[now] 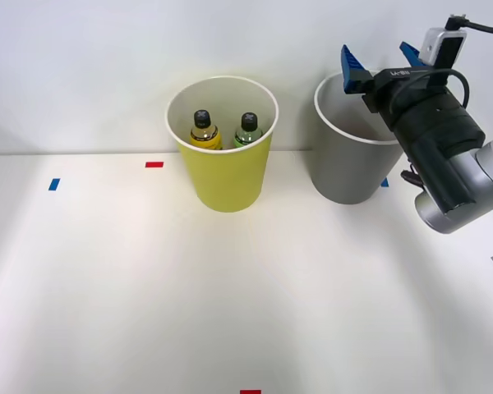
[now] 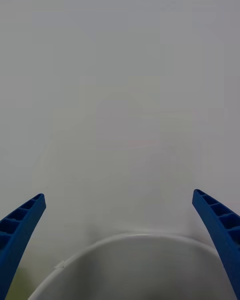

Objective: Put cans in the gray bin, plastic bottles in the light green bin

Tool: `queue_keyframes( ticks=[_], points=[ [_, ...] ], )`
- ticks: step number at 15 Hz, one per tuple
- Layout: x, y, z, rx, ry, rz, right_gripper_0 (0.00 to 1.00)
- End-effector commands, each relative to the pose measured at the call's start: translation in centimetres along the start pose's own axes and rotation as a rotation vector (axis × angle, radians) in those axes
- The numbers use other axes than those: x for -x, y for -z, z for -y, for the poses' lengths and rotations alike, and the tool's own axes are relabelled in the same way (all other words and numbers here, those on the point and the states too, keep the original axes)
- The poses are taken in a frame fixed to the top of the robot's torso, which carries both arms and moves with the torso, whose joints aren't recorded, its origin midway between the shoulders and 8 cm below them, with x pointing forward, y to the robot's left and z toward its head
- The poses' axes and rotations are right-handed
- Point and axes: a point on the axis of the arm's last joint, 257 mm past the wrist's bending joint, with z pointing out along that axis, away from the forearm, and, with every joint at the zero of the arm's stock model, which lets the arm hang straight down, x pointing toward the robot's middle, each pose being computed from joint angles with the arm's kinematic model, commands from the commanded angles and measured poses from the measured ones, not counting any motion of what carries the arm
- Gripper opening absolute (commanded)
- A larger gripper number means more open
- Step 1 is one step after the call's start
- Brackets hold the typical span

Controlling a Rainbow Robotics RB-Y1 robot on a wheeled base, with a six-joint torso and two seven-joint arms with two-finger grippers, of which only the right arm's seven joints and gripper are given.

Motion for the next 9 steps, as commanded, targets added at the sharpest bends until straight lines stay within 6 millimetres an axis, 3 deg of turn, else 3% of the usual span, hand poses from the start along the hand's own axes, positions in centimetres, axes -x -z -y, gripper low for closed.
queue_keyframes(
  ticks=[1, 5, 9],
  points=[
    [0.6, 2.5, -0.4, 0.046, -0.01, 0.037, 1.0],
    [3.2, 8.0, -1.7, 0.037, -0.117, 0.117, 1.0],
    [3.6, 13.5, -0.7, -0.047, -0.166, 0.144, 1.0]
  ],
)
